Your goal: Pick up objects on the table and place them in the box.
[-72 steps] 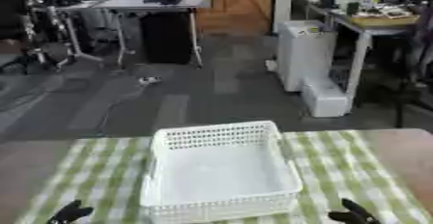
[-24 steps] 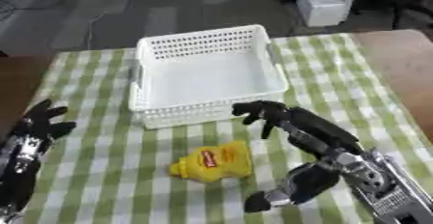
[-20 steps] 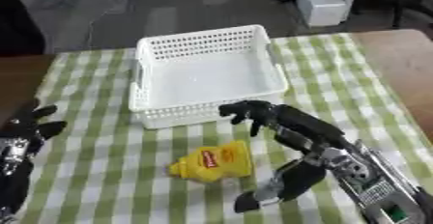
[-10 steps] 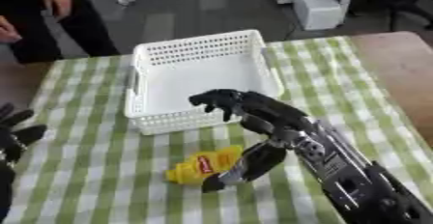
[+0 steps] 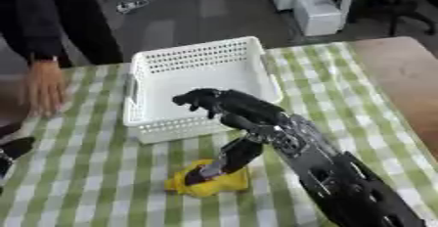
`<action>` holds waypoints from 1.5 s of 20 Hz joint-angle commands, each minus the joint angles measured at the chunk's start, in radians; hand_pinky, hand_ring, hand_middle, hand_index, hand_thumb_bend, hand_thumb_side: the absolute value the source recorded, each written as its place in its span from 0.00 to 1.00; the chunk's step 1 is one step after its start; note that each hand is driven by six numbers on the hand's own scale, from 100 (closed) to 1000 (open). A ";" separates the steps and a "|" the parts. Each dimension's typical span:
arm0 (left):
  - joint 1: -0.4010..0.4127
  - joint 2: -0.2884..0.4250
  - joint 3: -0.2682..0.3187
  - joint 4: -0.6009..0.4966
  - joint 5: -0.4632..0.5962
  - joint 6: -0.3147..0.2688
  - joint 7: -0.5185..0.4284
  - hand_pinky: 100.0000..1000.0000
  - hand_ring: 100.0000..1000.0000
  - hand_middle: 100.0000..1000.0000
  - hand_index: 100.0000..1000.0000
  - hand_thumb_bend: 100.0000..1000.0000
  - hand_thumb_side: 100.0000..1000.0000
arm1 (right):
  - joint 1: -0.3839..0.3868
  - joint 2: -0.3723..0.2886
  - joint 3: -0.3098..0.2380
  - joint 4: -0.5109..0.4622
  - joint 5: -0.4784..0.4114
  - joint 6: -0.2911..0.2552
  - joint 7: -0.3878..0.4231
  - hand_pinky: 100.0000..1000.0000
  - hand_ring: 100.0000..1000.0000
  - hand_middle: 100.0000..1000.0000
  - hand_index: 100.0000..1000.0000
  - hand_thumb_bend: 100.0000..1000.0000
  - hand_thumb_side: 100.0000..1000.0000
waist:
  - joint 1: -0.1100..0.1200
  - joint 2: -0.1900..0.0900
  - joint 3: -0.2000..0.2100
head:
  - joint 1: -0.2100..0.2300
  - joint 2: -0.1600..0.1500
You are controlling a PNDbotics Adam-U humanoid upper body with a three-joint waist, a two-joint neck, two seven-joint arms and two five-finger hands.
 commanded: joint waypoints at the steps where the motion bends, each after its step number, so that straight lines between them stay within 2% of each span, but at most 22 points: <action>1: -0.006 0.006 0.008 -0.024 0.005 -0.002 0.004 0.76 0.69 0.74 0.95 0.33 0.74 | -0.020 0.012 0.002 0.023 0.013 -0.014 -0.003 0.55 0.77 0.85 0.98 0.83 0.61 | -0.001 -0.011 0.006 | -0.010 -0.016; 10: -0.010 0.003 0.007 -0.021 0.006 0.002 0.001 0.76 0.69 0.73 0.95 0.33 0.75 | -0.009 0.043 0.024 0.085 0.058 -0.052 0.008 0.56 0.77 0.85 0.97 0.82 0.61 | -0.006 -0.010 0.013 | -0.007 -0.002; 20: -0.003 0.004 0.009 -0.017 0.003 0.004 0.001 0.76 0.69 0.73 0.95 0.33 0.75 | 0.023 0.034 0.045 0.116 0.113 -0.096 0.019 0.57 0.78 0.86 0.98 0.82 0.61 | -0.012 -0.017 0.008 | -0.008 0.014; 24: 0.002 0.005 0.010 -0.017 0.001 0.004 0.000 0.76 0.69 0.73 0.95 0.34 0.75 | 0.041 0.031 0.043 0.126 0.132 -0.111 0.022 0.58 0.78 0.86 0.98 0.80 0.58 | -0.013 -0.021 0.002 | -0.008 0.018; 28: 0.005 0.005 0.011 -0.016 -0.002 0.005 -0.001 0.76 0.69 0.73 0.95 0.34 0.75 | 0.056 0.025 0.041 0.144 0.164 -0.119 0.021 0.59 0.78 0.86 0.98 0.72 0.49 | -0.013 -0.023 -0.006 | -0.008 0.022; 30: 0.005 0.005 0.011 -0.016 -0.002 0.005 -0.002 0.76 0.69 0.73 0.95 0.34 0.75 | 0.057 0.018 0.040 0.154 0.187 -0.127 0.017 0.59 0.78 0.86 0.97 0.71 0.48 | -0.013 -0.023 -0.008 | -0.008 0.021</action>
